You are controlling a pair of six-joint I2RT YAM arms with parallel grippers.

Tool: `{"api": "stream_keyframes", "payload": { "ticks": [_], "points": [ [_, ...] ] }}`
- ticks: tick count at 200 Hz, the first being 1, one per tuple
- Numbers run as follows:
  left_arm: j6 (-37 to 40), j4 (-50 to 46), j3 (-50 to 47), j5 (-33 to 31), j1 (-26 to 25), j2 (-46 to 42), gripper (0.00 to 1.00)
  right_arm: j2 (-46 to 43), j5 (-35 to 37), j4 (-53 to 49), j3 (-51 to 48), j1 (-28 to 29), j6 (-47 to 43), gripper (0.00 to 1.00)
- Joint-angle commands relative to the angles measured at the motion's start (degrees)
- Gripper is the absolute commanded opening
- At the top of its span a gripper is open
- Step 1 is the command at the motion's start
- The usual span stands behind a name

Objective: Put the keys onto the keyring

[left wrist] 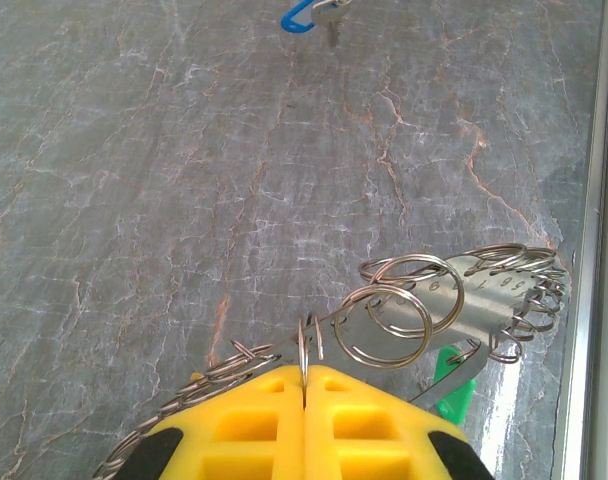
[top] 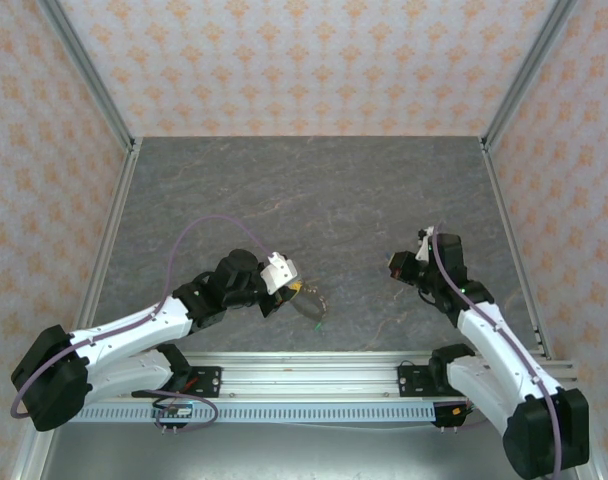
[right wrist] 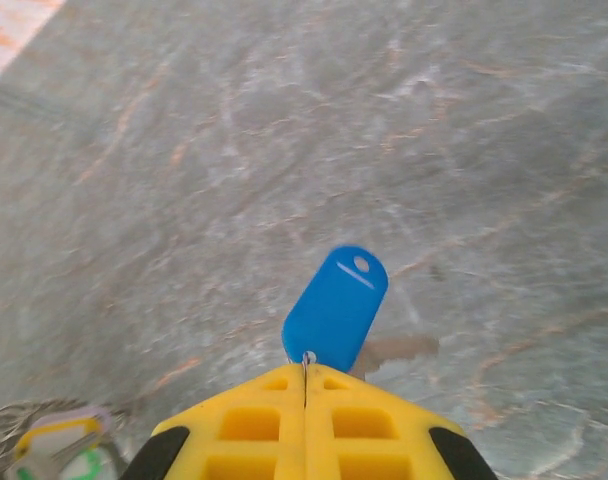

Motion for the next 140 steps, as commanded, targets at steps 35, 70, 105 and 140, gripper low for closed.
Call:
{"api": "stream_keyframes", "payload": {
  "ticks": [35, 70, 105, 140],
  "points": [
    [0.03, -1.1, 2.06, 1.21, -0.68, -1.88, 0.0, -7.19, -6.34, 14.31, -4.48, 5.14, -3.21, 0.0],
    [1.92, -0.77, 1.7, 3.92, -1.33, -3.62, 0.0, -11.81, -7.97, 22.56, -8.42, 6.5, -3.21, 0.0],
    [5.07, -2.02, 2.74, 6.29, -3.44, -3.71, 0.0, -15.99, -7.49, 28.98, -13.01, 7.8, -5.03, 0.0],
    [6.38, -2.11, 3.54, 5.5, -5.36, -2.99, 0.0, -18.44, -6.47, 31.7, -14.87, 11.05, -8.52, 0.0]
  ]
}}
